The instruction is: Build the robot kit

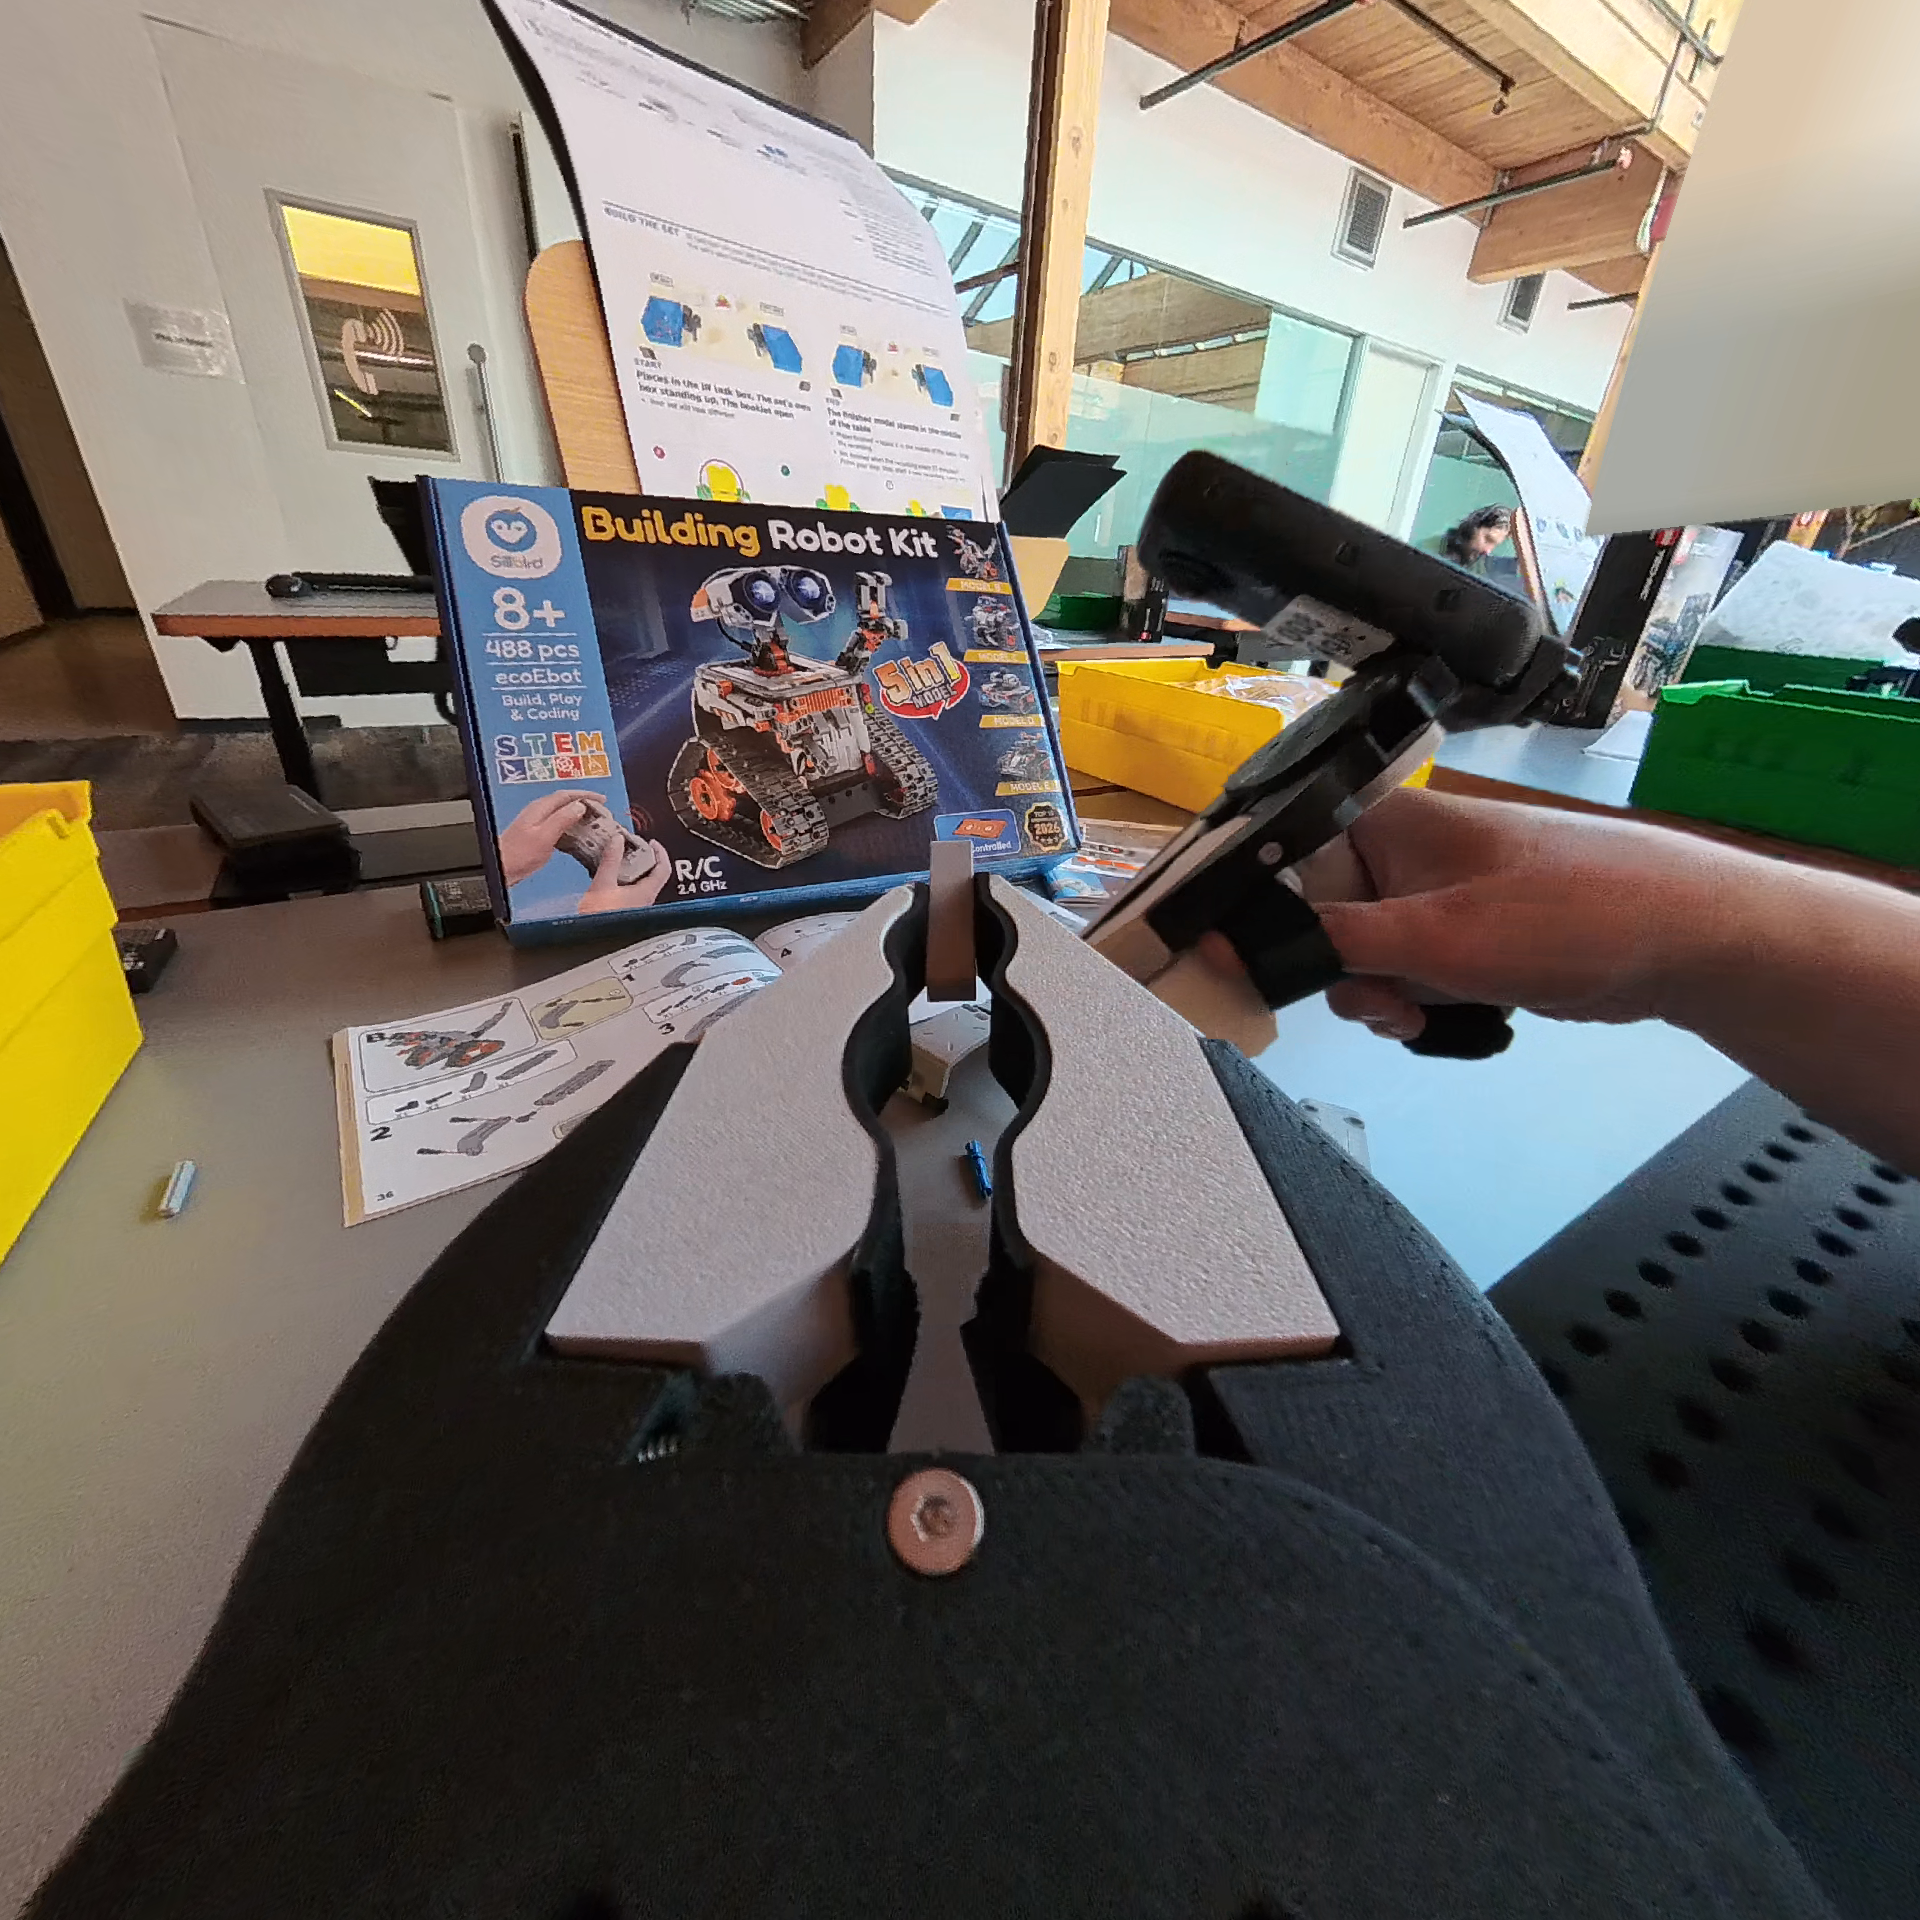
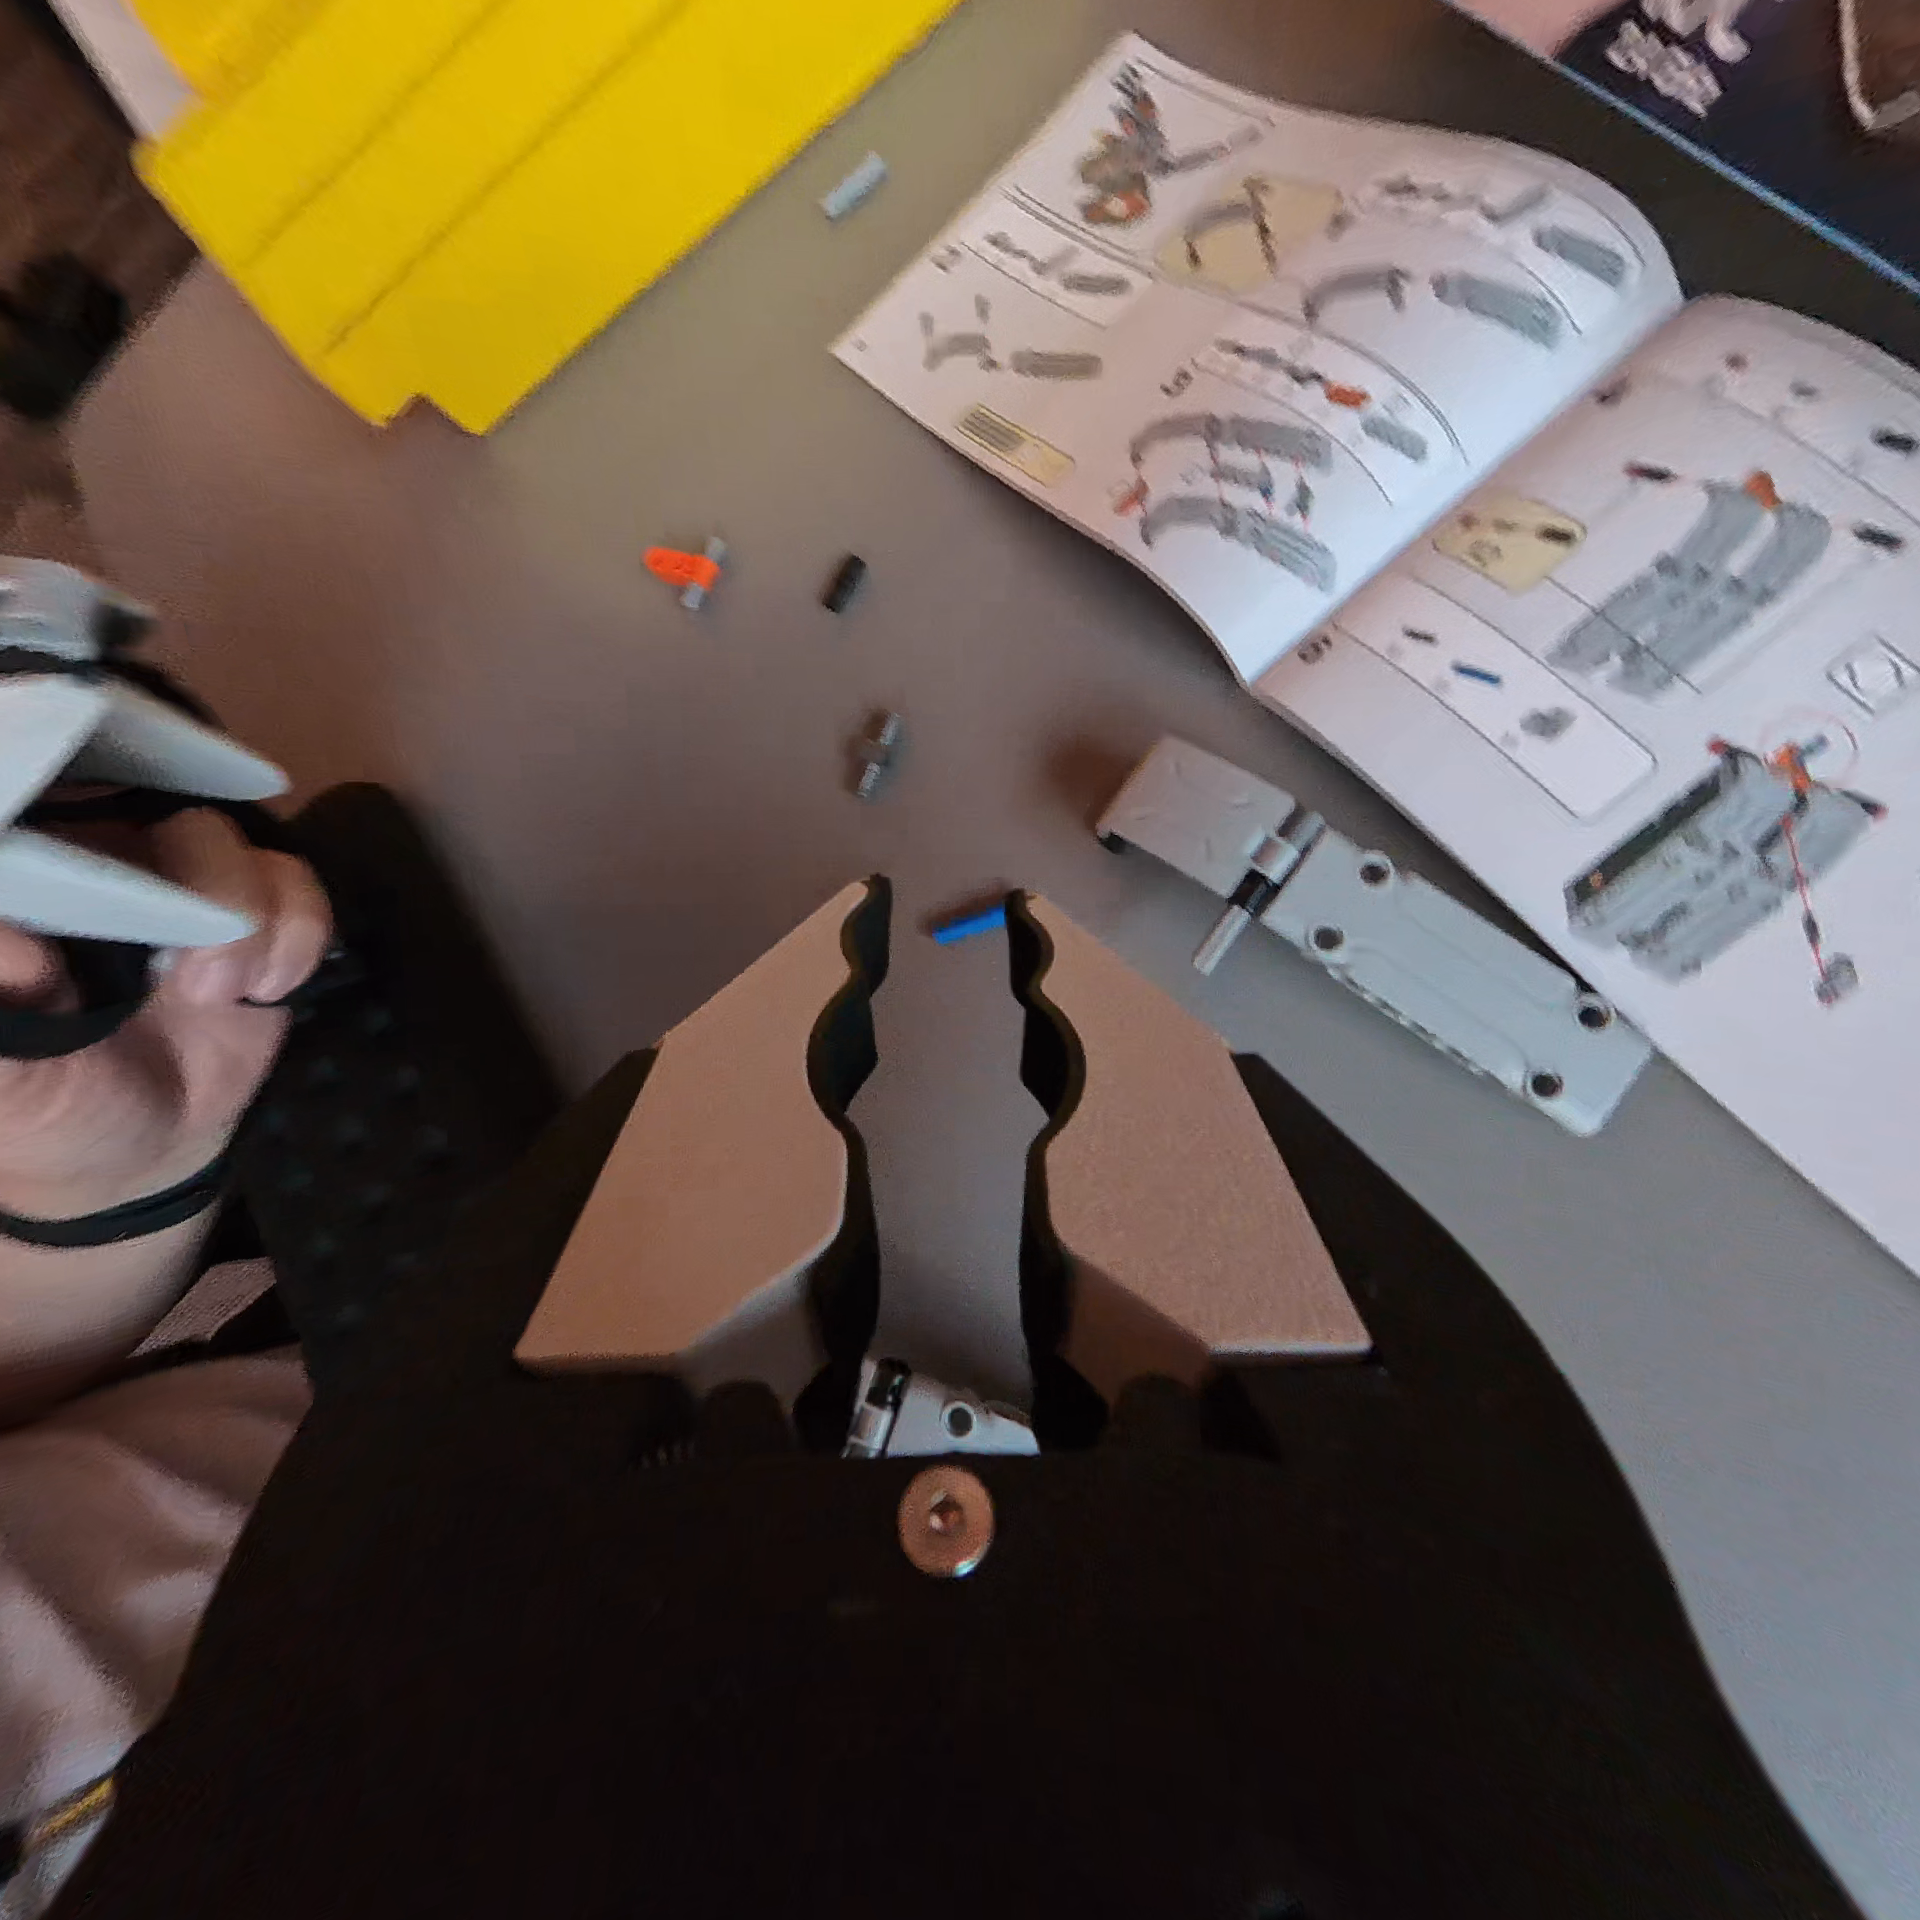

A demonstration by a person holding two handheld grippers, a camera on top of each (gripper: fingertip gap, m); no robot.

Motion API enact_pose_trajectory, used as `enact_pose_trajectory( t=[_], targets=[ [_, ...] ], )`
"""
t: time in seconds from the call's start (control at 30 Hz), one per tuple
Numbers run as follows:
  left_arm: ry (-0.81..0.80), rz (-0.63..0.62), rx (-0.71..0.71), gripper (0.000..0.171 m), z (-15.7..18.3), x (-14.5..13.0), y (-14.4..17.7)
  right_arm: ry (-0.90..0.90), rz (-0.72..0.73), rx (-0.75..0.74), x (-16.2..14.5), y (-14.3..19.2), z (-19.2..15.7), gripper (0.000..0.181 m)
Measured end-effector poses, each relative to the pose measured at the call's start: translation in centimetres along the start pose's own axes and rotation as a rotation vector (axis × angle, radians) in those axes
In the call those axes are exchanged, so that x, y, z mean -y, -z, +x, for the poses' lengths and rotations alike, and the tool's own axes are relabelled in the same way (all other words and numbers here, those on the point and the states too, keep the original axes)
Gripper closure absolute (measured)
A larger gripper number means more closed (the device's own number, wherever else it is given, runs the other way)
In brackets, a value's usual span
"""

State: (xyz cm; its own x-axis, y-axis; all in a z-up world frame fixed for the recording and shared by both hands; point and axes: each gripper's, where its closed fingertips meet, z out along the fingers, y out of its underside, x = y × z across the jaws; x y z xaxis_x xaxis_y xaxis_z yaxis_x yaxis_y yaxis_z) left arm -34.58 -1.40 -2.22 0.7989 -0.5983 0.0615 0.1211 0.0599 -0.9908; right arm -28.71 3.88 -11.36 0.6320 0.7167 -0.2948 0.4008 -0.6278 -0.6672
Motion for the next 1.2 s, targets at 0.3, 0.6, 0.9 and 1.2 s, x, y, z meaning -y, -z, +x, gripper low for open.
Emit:
enact_pose_trajectory(
  t=[0.3,0.6,0.9,1.2],
  targets=[
    [-0.048,-0.017,-0.042,0.166,1.1,-0.3,-0.1,1.111,-0.284,0.09,-4.2,-1.3,-0.7,0.155],
    [-0.059,-0.019,-0.021,0.166,1.0,-0.4,-0.2,1.345,-0.502,0.315,-2.5,-3.2,0.4,0.15],
    [-0.03,-0.039,-0.003,0.166,0.3,-0.7,-0.5,1.457,-0.742,0.421,-4.0,-3.8,0.6,0.176],
    [-0.003,-0.058,-0.02,0.166,0.3,-1.0,-0.6,1.118,-0.356,0.417,-2.1,-3.2,-2.4,0.178]
  ],
)
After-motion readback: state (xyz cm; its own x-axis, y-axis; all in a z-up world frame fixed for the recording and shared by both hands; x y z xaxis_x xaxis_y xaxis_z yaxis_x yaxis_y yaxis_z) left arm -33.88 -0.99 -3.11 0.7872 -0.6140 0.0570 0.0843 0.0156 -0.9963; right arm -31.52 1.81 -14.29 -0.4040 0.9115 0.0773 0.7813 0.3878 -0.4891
